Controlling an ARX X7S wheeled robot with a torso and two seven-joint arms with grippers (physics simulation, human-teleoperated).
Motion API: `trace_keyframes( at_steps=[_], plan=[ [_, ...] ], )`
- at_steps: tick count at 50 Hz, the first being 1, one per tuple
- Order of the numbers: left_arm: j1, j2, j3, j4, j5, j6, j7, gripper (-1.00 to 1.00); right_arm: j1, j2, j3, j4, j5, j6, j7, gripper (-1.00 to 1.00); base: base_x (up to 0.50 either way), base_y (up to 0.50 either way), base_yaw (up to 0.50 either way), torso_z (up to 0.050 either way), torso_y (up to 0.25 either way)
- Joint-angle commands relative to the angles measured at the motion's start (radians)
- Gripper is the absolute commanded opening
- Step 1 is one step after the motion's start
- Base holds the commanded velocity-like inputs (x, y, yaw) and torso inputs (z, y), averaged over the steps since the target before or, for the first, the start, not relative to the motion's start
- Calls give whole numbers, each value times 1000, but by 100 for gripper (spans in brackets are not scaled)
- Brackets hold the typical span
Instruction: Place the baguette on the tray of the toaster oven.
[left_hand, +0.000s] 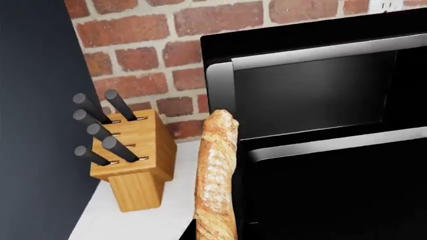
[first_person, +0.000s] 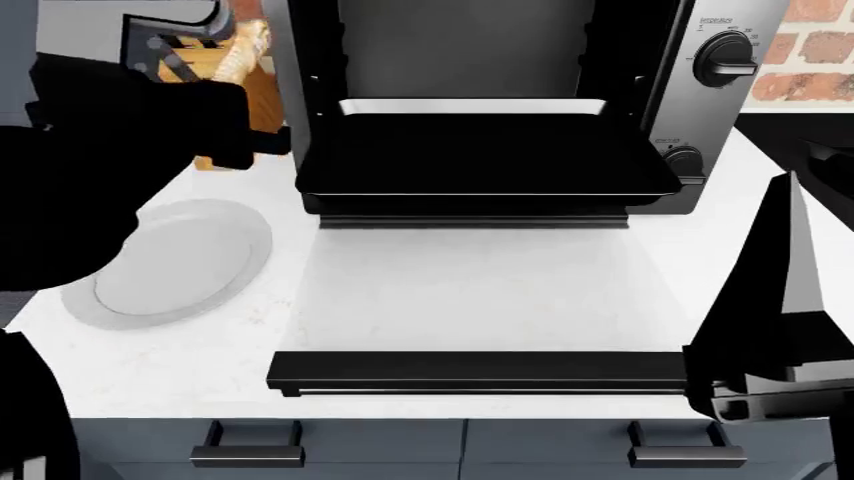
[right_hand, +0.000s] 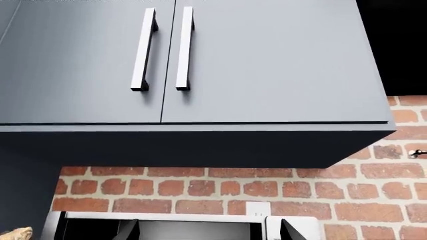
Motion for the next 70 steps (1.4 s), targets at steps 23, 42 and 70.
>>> trace_keyframes(
  at_steps=[23,42,70],
  plan=[
    [-114,-15,216,-143,-77,68,61,-100,-78,18,39,12,-25,-56,24,100,0,0,0,0,0],
    [-216,-5,353,-195,-47,90,161,-100,-143,31,71,21,-43,-98,47,100,0,0,0,0,0],
    [-352,30,546,-308,72,198,357,-100,-200,49,114,21,-53,-129,65,100,0,0,0,0,0]
  ],
)
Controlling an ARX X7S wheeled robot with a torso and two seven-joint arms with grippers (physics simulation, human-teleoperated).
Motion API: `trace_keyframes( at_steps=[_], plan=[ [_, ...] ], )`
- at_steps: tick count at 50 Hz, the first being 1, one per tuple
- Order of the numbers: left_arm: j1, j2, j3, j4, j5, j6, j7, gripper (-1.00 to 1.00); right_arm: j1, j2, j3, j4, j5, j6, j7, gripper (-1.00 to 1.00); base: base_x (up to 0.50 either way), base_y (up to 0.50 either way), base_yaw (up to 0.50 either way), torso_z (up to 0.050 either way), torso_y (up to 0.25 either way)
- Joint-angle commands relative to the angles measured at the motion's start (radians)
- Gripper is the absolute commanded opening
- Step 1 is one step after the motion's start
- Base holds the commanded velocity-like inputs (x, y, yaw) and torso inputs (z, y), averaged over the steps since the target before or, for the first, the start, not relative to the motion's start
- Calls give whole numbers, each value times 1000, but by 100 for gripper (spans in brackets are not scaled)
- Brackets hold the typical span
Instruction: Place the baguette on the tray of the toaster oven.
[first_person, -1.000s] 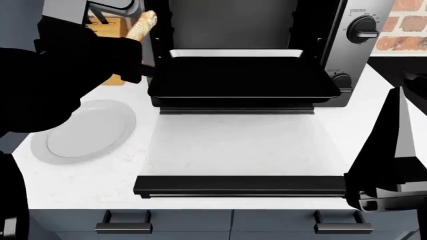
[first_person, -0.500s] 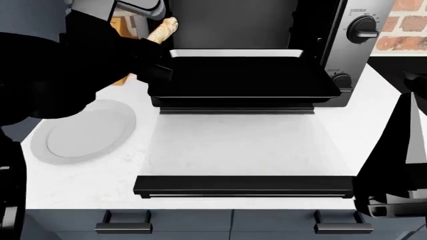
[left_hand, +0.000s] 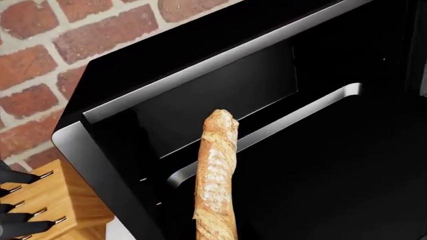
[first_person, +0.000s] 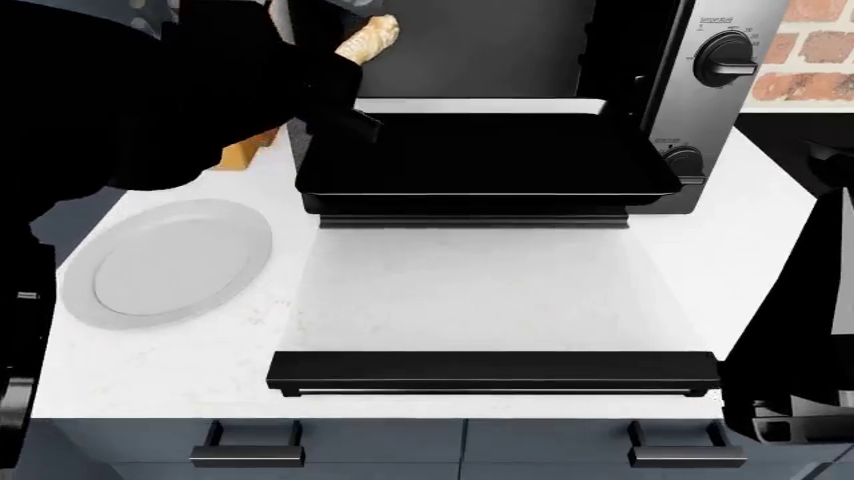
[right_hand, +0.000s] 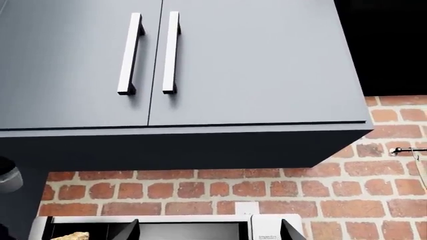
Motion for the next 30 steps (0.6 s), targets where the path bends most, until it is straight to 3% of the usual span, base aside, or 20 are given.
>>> trace_keyframes(
  at_steps=[1,30],
  plan=[
    [-49,10,64,-41,43,40,68,-100,-32,8,20,5,-6,-22,7,100,0,0,0,0,0],
    [-59,14,95,-90,29,44,94,-100,-94,-3,55,29,-23,-60,15,100,0,0,0,0,0]
  ],
)
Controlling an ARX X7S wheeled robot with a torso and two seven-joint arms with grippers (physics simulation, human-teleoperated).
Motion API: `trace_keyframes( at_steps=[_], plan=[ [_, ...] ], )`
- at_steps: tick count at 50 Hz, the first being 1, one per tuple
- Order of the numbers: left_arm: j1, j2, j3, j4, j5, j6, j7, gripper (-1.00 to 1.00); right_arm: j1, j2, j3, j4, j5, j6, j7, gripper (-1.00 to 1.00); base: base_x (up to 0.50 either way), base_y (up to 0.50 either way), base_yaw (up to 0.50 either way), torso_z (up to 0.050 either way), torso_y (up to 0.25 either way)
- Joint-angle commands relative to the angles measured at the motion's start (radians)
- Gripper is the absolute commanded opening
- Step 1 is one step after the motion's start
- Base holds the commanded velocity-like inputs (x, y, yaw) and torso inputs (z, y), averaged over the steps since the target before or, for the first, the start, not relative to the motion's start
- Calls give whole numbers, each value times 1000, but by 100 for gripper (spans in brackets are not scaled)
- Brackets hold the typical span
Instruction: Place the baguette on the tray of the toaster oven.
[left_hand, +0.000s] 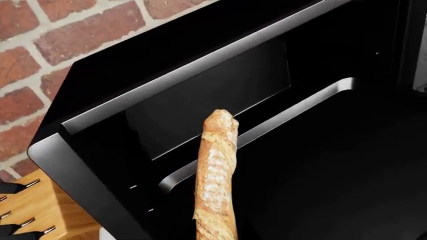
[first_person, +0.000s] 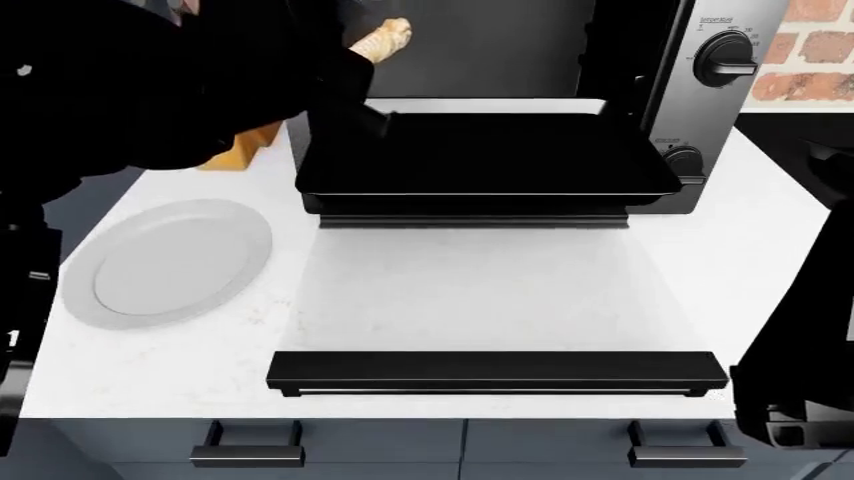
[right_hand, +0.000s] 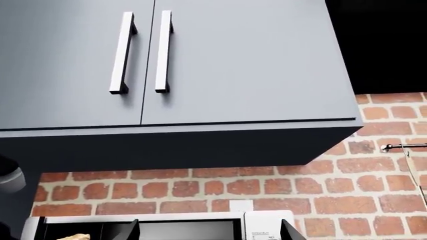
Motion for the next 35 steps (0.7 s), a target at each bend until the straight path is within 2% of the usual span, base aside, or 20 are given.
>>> trace_keyframes(
  at_steps=[1,7,10,14,19,35],
  plan=[
    [-3,0,2,-3,-15,-1,5,-100,-29,2,20,2,-7,-12,9,100,0,0,0,0,0],
    [-8,4,-2,-20,3,26,-8,-100,-54,7,38,0,-13,-22,16,100,0,0,0,0,0],
    [-22,-2,34,-19,47,83,43,-100,-86,13,58,2,-20,-37,24,100,0,0,0,0,0],
    [-31,-24,94,29,39,64,119,-100,-126,19,85,6,-26,-57,31,100,0,0,0,0,0],
    [-19,-22,74,43,15,61,109,-100,-97,7,67,9,-20,-44,21,100,0,0,0,0,2],
    [-12,-12,45,64,-34,71,117,-100,-157,11,114,14,-25,-73,25,100,0,0,0,0,0]
  ],
)
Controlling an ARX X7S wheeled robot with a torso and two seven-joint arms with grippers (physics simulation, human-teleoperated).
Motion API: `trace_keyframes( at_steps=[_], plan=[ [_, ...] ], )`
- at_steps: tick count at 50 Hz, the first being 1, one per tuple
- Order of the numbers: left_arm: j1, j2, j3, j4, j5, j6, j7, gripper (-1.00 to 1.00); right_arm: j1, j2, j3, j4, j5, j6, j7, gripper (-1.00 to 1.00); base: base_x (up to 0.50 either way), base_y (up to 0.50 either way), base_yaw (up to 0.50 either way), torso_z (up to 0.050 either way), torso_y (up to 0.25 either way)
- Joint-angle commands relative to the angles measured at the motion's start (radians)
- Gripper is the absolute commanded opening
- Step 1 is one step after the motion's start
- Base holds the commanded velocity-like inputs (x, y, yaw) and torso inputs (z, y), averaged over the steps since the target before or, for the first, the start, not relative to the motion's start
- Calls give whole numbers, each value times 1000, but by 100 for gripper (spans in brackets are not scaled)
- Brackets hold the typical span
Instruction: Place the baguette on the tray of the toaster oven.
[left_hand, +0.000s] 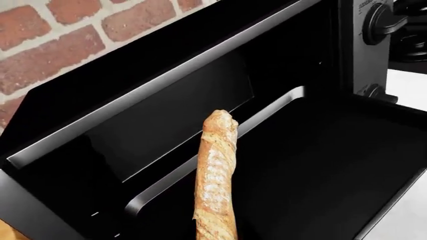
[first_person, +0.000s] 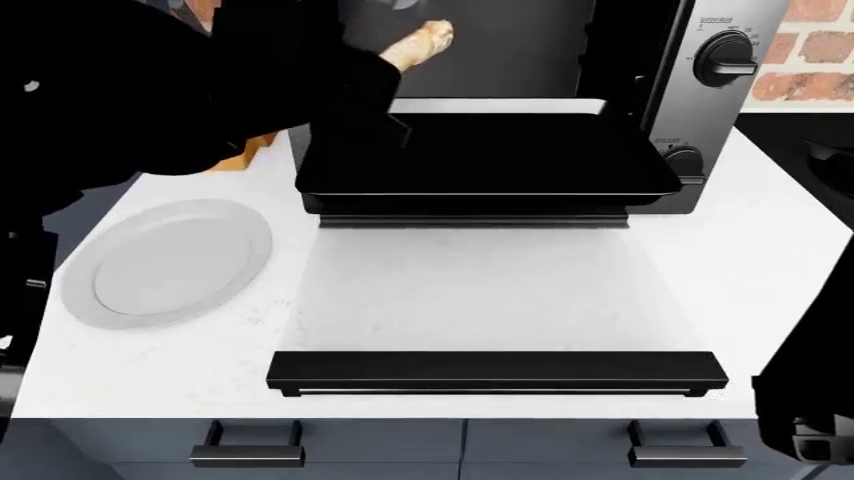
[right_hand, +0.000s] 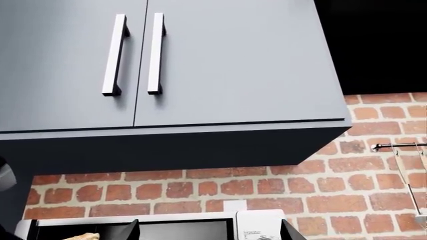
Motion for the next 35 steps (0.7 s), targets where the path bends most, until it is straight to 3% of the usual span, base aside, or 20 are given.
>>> trace_keyframes(
  at_steps=[1,12,19,35],
  plan=[
    [-2,1,-4,17,-14,15,15,-100,-22,-3,18,4,-1,-11,-1,100,0,0,0,0,0],
    [-10,-8,28,33,24,68,63,-100,3,-24,-2,10,-1,0,-13,100,0,0,0,0,0],
    [-15,-3,25,21,25,75,60,-100,-3,-28,1,12,-3,-2,-17,100,0,0,0,1,-243],
    [-22,-2,32,12,44,107,68,-100,-3,-39,2,9,-5,3,-25,100,0,0,0,0,-2]
  ],
)
